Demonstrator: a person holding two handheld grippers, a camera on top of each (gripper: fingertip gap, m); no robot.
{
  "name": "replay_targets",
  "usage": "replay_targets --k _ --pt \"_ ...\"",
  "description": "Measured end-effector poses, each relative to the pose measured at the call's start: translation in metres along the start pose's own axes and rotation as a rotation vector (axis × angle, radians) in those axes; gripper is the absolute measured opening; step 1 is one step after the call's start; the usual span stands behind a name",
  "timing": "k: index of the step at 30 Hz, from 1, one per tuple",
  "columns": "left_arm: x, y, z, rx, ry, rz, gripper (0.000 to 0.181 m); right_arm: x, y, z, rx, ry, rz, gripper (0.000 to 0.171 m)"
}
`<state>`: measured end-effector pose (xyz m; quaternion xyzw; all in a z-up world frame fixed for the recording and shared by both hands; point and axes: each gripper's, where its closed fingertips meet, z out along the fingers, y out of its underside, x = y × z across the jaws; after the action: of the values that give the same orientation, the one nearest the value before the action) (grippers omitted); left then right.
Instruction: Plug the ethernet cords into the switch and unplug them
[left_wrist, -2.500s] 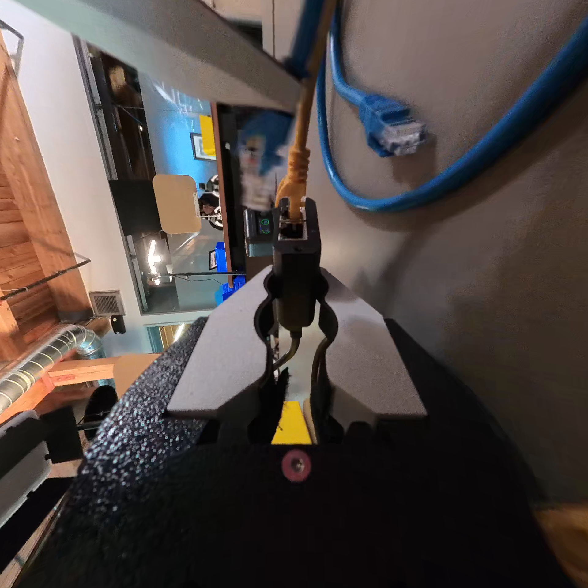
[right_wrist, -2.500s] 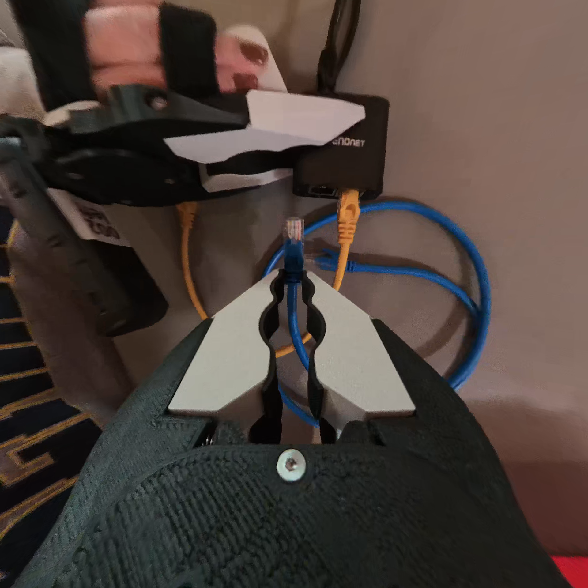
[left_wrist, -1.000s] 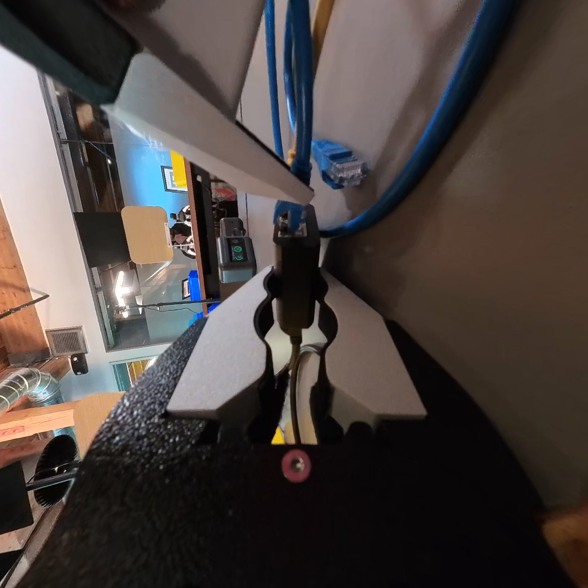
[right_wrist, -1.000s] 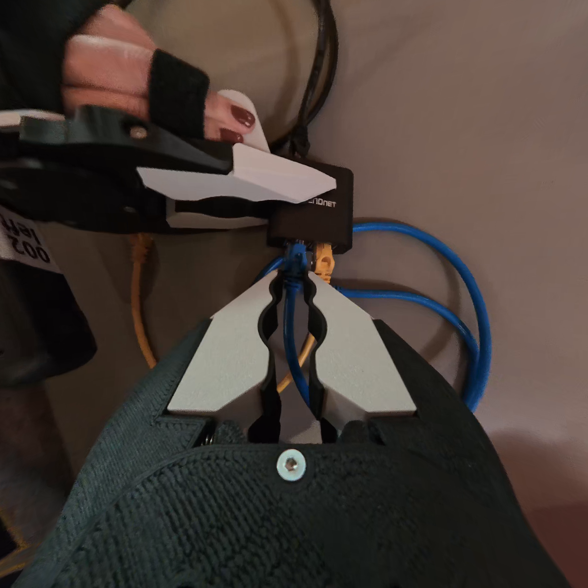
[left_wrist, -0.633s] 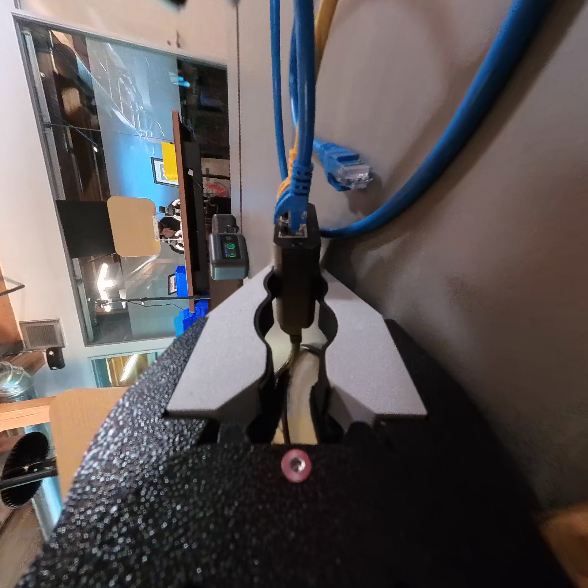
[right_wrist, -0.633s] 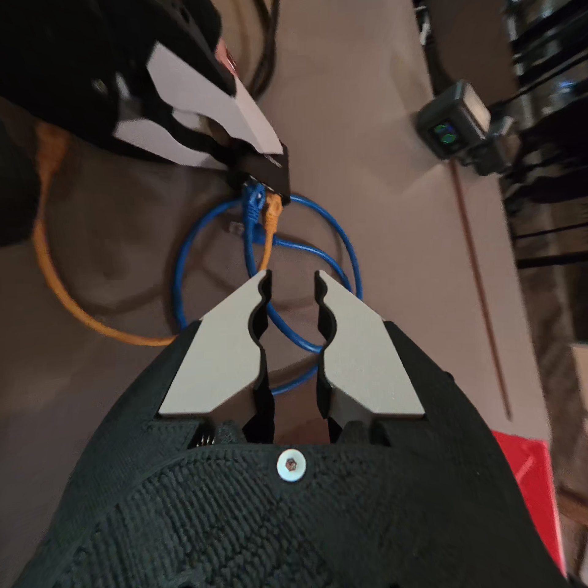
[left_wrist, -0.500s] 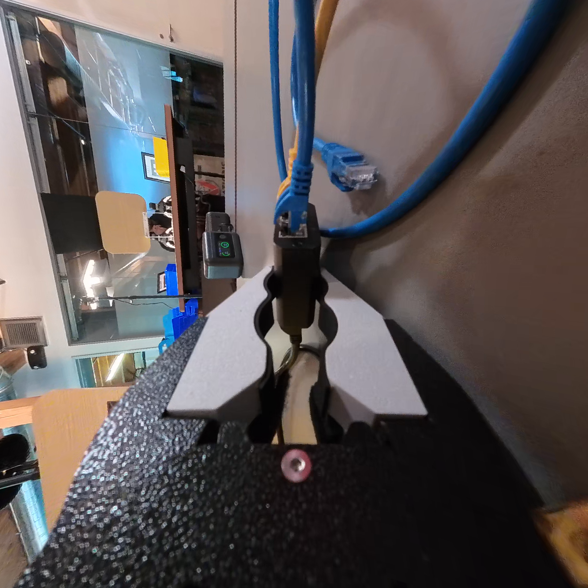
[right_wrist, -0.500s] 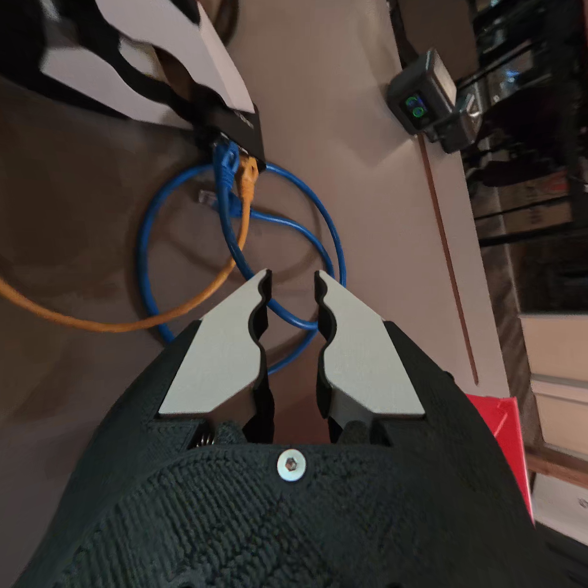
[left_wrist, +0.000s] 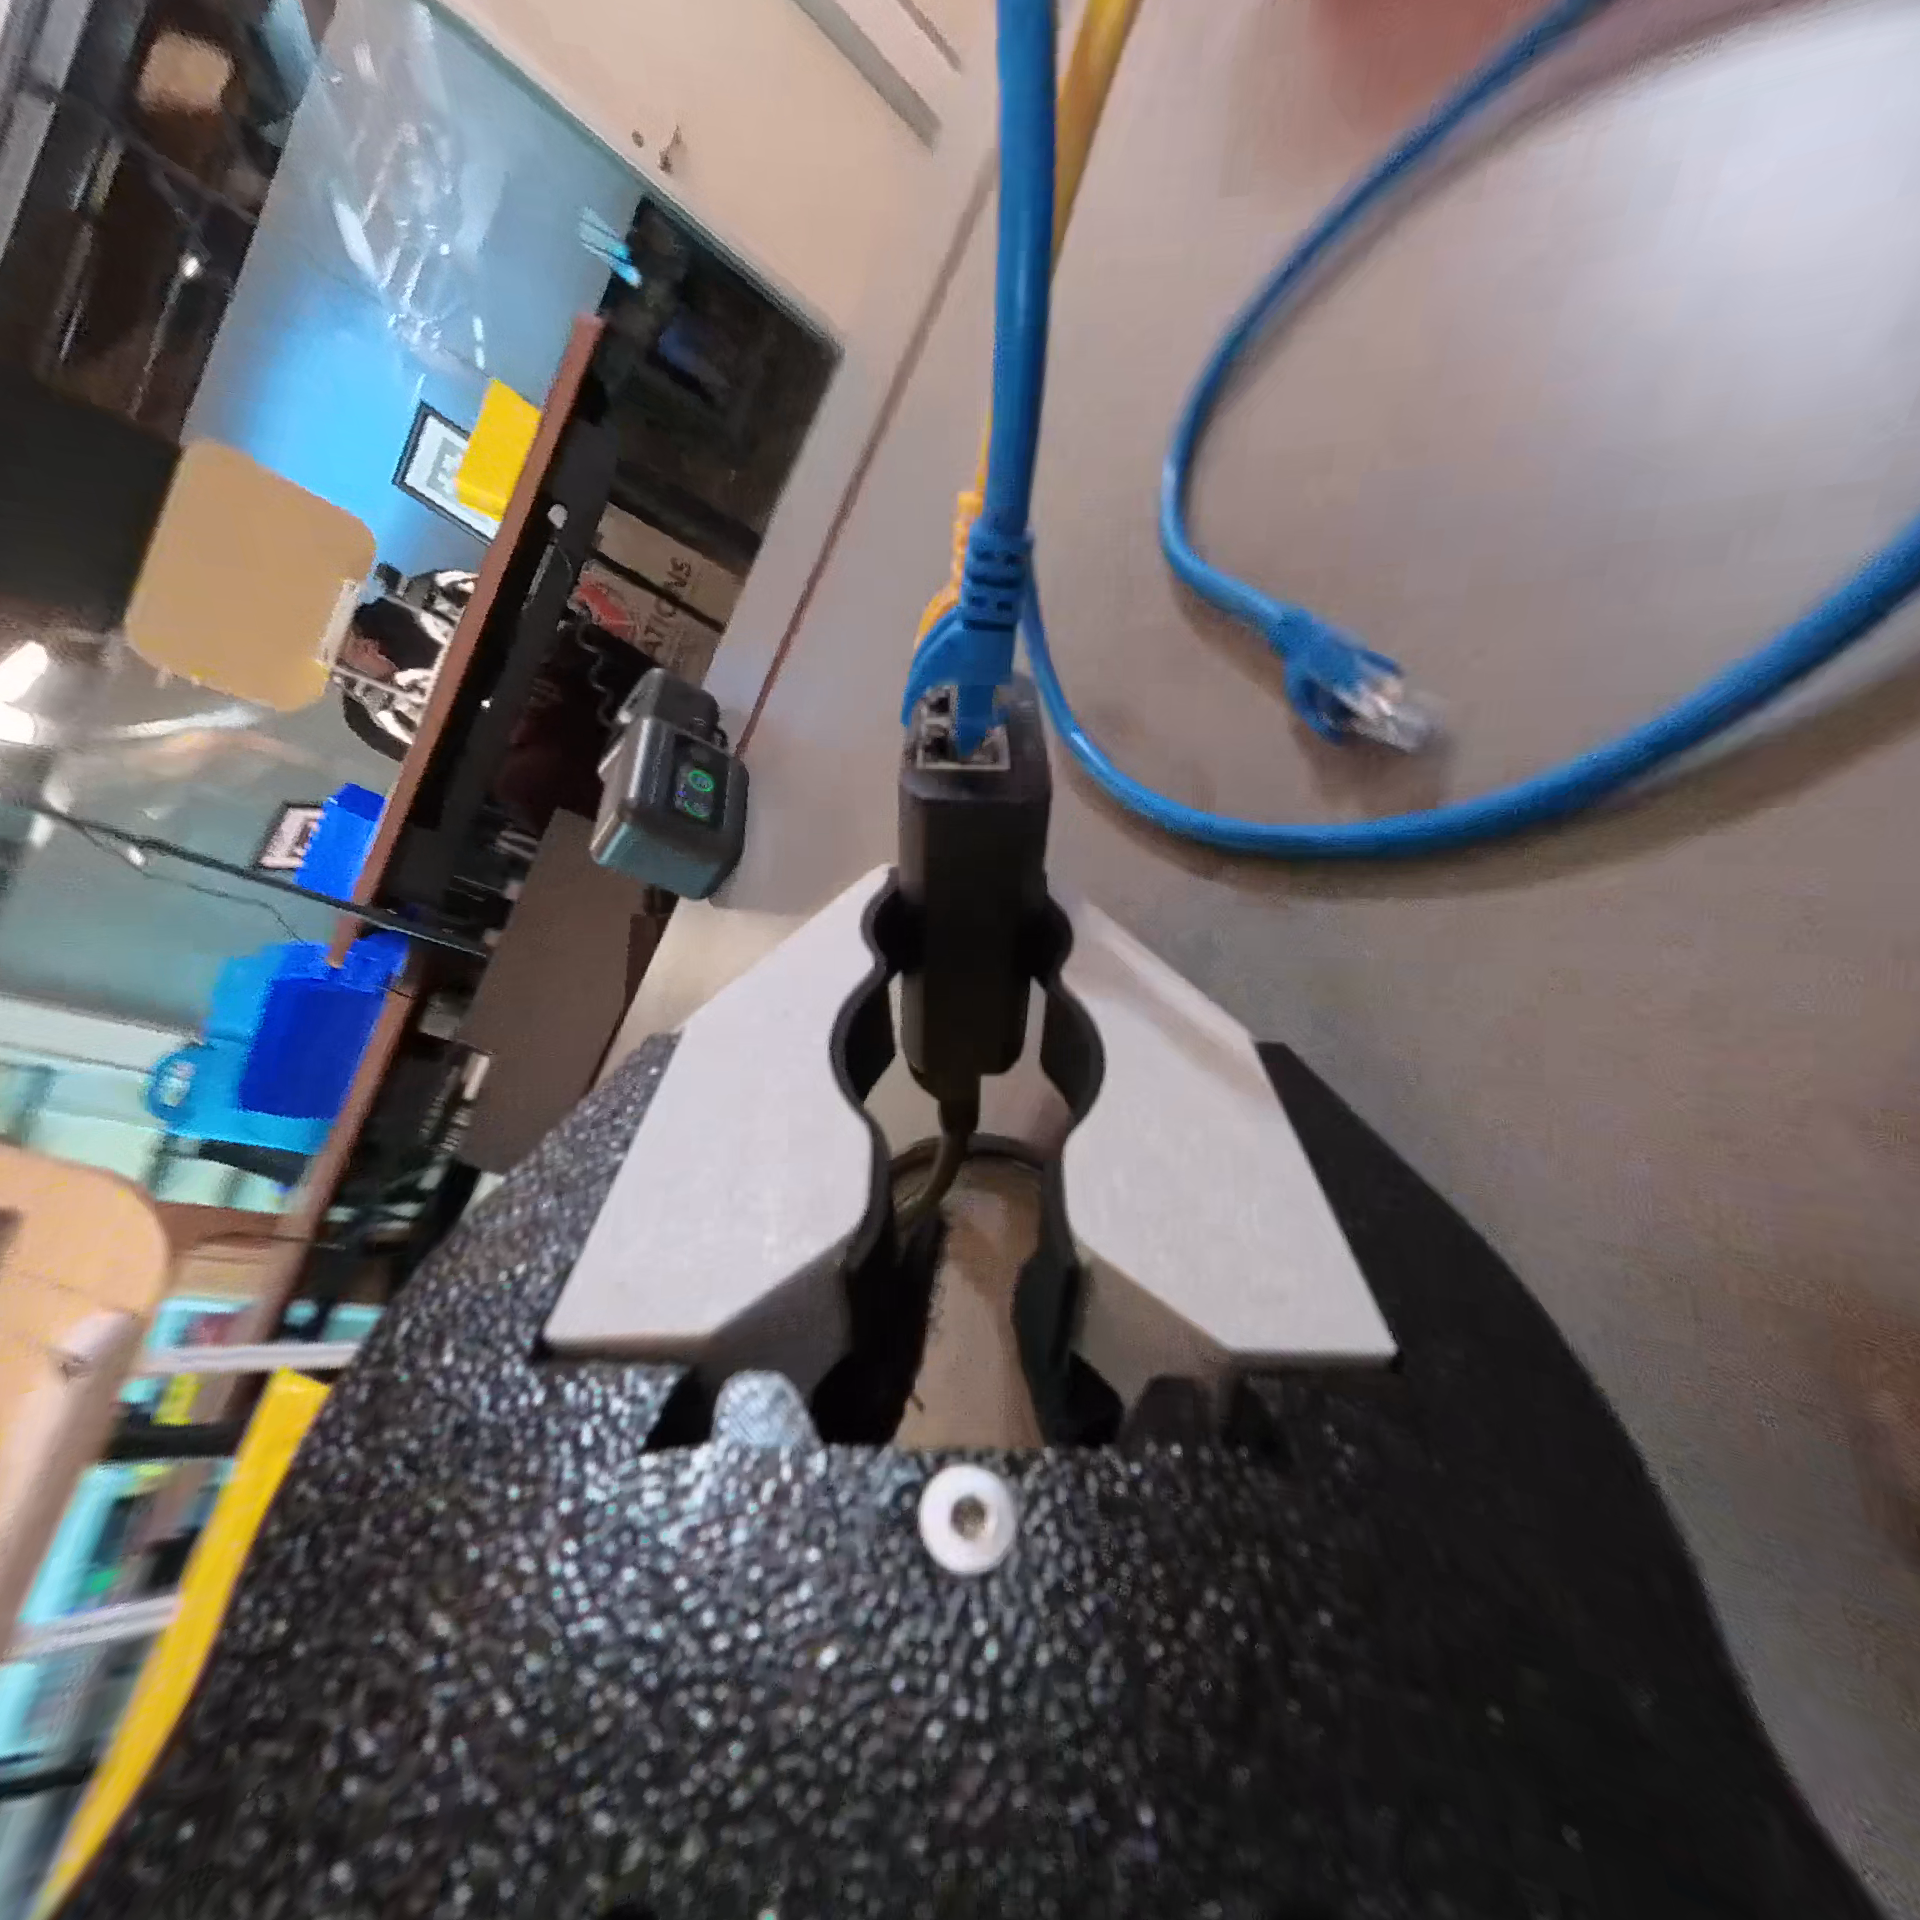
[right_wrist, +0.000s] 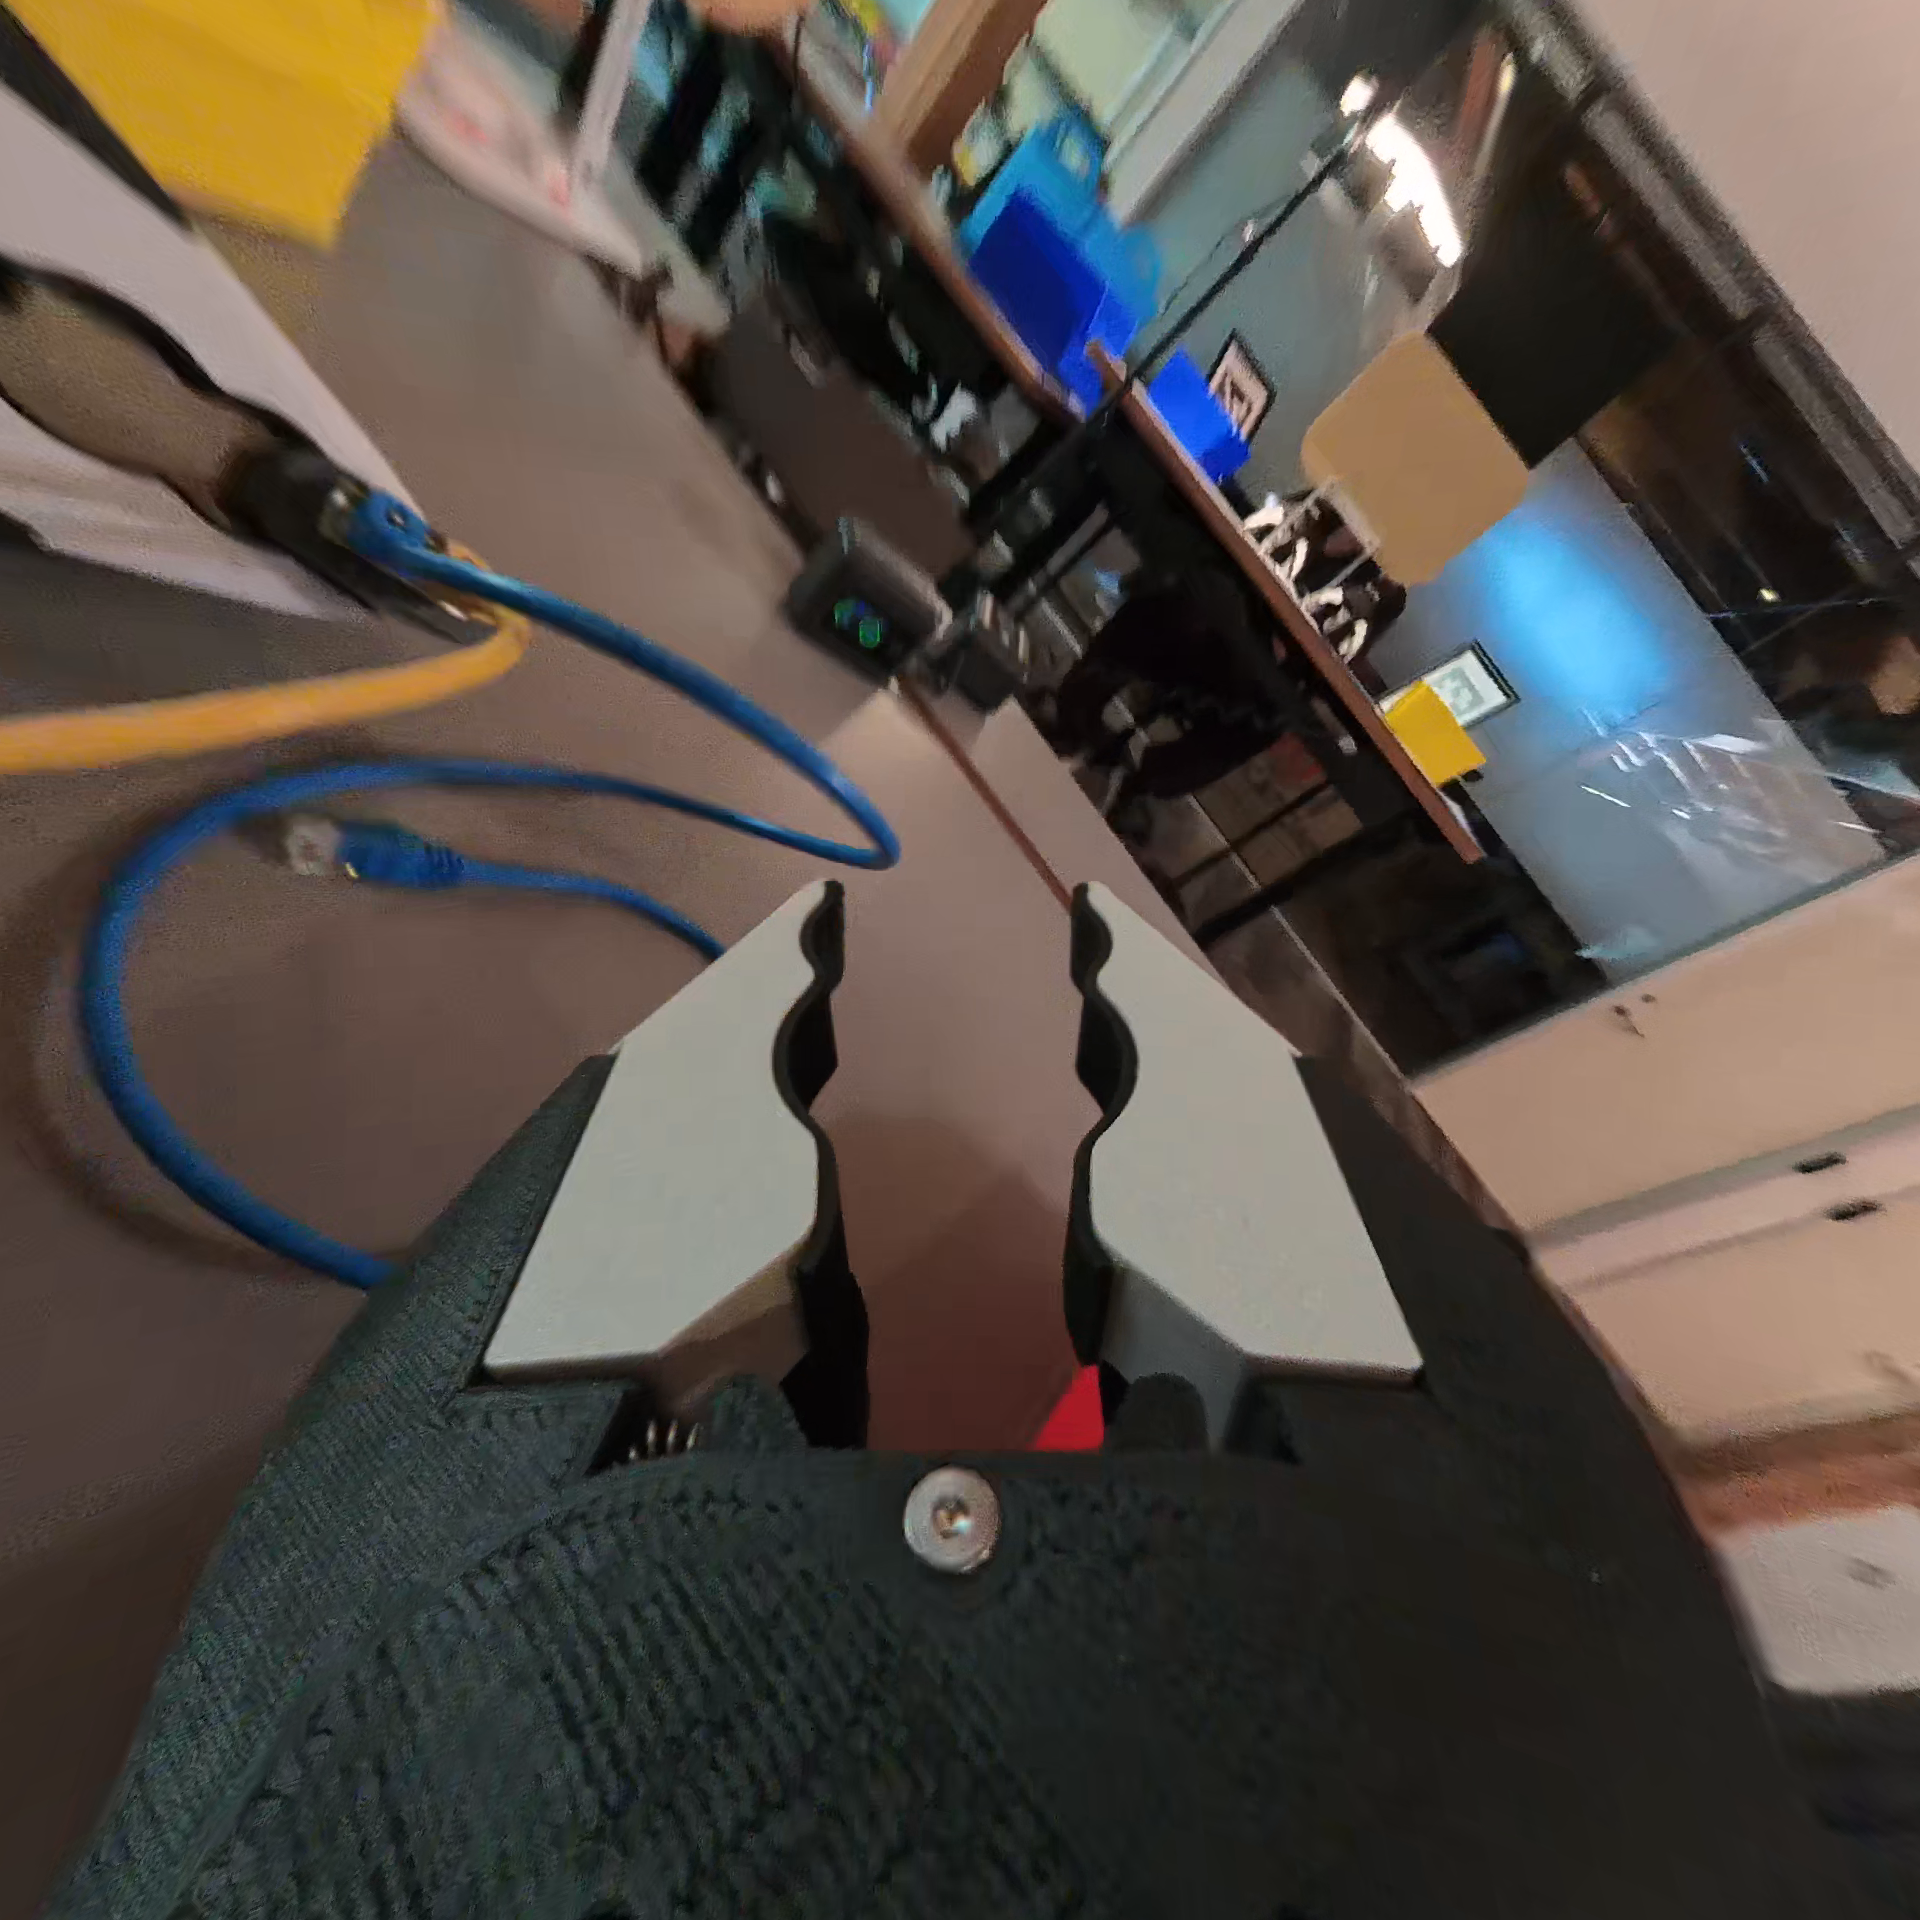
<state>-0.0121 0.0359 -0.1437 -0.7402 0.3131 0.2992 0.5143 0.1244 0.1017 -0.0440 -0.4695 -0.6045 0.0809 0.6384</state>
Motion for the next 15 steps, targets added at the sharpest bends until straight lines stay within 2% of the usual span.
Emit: replay_targets --k 4,8,12,15 --pt "-0.025 -0.013 -0.016 0.186 0.011 -0.306 0.022 0.003 -0.022 -0.014 0.182 -0.103 0.221 0.046" --pt "-0.025 -0.046 -0.045 0.484 0.190 -0.463 0.021 -0.041 -0.041 -0.013 0.239 -0.457 0.421 0.061" --pt "-0.013 -0.066 -0.065 0.658 0.415 -0.569 0.021 -0.084 -0.066 -0.011 0.296 -0.696 0.403 0.076" --pt "-0.005 -0.073 -0.075 0.717 0.538 -0.594 0.021 -0.112 -0.078 -0.006 0.308 -0.820 0.353 0.074"
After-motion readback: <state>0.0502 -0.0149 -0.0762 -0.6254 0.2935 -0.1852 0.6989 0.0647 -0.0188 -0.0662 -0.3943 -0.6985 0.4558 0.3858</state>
